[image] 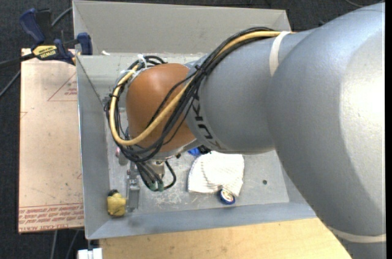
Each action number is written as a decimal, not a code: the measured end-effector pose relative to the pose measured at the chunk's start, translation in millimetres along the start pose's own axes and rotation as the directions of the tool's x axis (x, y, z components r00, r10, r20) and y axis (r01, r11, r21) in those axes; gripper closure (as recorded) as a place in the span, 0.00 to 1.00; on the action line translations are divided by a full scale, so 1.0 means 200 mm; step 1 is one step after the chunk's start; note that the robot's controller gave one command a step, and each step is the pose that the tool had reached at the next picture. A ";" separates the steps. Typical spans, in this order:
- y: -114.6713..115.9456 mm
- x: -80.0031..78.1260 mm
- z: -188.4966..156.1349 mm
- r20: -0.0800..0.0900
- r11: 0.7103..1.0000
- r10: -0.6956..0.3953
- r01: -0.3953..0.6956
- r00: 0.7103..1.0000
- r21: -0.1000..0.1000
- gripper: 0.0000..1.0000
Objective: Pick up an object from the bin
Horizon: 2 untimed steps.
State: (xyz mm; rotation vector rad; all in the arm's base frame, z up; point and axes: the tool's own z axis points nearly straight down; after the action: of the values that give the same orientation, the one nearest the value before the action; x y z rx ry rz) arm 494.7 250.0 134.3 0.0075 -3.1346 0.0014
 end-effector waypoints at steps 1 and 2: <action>-0.01 -0.01 -0.02 0.006 1.000 0.005 -0.005 1.000 -0.002 0.00; -0.01 0.04 0.24 0.004 0.988 -0.154 0.154 0.988 -0.002 0.00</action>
Offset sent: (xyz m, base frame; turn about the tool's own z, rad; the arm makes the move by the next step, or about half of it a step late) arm -0.0106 -0.0032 -0.0518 -0.1671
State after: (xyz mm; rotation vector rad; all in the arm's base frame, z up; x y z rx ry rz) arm 485.8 247.6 86.0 0.2506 -3.1286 -0.0025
